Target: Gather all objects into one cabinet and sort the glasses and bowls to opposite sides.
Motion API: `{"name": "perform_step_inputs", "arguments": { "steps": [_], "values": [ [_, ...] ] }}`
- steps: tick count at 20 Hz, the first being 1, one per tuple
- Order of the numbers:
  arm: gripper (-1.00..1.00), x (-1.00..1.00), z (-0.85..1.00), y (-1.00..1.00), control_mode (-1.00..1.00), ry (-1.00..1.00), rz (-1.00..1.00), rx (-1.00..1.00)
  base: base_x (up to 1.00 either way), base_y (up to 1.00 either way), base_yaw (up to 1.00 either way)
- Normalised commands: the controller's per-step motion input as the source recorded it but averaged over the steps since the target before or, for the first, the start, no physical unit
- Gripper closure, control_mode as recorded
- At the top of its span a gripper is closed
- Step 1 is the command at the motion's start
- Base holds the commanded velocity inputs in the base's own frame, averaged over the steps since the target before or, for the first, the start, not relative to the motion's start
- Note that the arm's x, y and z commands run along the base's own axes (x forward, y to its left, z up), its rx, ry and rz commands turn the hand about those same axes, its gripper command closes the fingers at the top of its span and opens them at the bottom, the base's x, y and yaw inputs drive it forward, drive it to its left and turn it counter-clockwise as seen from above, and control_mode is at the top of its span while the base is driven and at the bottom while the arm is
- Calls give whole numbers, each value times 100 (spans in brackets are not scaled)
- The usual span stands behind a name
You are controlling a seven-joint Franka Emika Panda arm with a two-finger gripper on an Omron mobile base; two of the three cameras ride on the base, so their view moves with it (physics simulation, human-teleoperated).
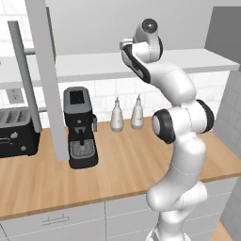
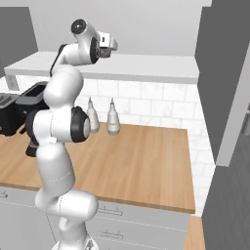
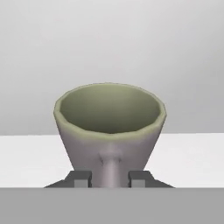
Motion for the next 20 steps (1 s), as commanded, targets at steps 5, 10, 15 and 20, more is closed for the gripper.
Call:
{"name": "perform_step_inputs", "arguments": {
  "steps": [5, 10, 15, 20],
  "values": [
    [100, -9, -6, -16, -100, 0, 0, 0, 0, 0, 0],
    [100, -62, 4, -23, -100, 2, 0, 0, 0, 0, 0],
    [100, -100, 8, -34, -100, -9, 0, 0, 0, 0, 0],
    [100, -100, 1, -28, -100, -29, 5, 0, 0, 0, 0]
  ]
}}
